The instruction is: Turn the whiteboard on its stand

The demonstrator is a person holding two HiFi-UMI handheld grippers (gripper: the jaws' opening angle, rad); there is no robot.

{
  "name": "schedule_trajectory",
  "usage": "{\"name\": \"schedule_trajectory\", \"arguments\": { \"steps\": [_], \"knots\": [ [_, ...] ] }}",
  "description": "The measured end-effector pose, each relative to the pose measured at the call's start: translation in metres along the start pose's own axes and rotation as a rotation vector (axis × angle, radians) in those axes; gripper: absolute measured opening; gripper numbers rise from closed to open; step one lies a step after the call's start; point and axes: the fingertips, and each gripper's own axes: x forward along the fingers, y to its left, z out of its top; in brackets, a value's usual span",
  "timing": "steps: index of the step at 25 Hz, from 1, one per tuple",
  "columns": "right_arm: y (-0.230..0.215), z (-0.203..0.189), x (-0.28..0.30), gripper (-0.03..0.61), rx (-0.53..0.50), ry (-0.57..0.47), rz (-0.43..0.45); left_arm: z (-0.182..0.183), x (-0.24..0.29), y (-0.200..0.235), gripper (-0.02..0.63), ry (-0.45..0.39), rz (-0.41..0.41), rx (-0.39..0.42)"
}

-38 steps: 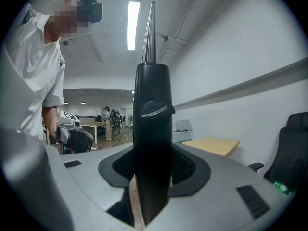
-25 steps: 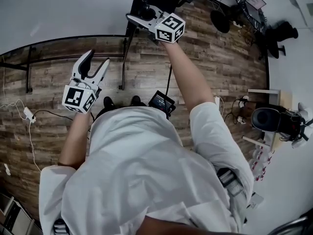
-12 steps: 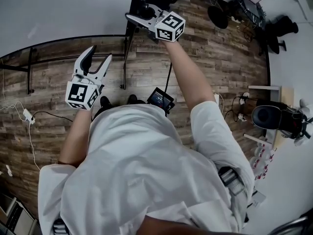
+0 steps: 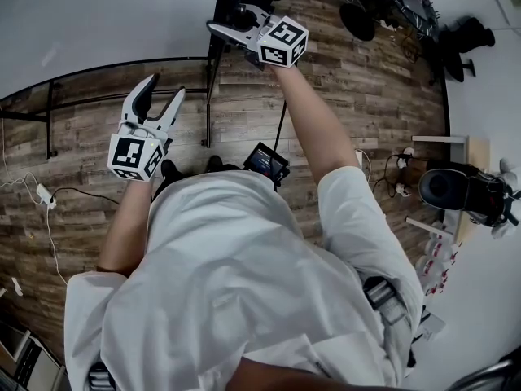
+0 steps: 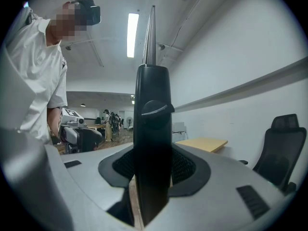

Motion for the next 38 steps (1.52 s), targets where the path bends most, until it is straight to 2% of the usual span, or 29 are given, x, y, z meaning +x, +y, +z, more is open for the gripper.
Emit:
{"name": "schedule_trajectory", "arguments": {
  "steps": [10, 17, 29, 38],
  "knots": [
    [-0.010, 0.001, -0.040, 0.172, -0.013, 0.004, 0.011, -0.002, 0.027, -0.039, 0.256, 0.002, -0.026, -0.003],
    [-0.012, -0.004, -0.042, 0.172, -0.021, 0.033, 0.017, -0.005, 0.026, -0.039, 0.256, 0.005, -0.030, -0.003],
    [-0.052, -0.010, -0.094, 0.170, 0.021, 0.009, -0.086, -0.011, 0.041, -0.048, 0.256, 0.023, -0.063, 0.001],
    [-0.062, -0.012, -0.115, 0.170, 0.016, 0.015, -0.084, -0.008, 0.059, -0.063, 0.256, 0.025, -0.088, 0.014]
  ]
}}
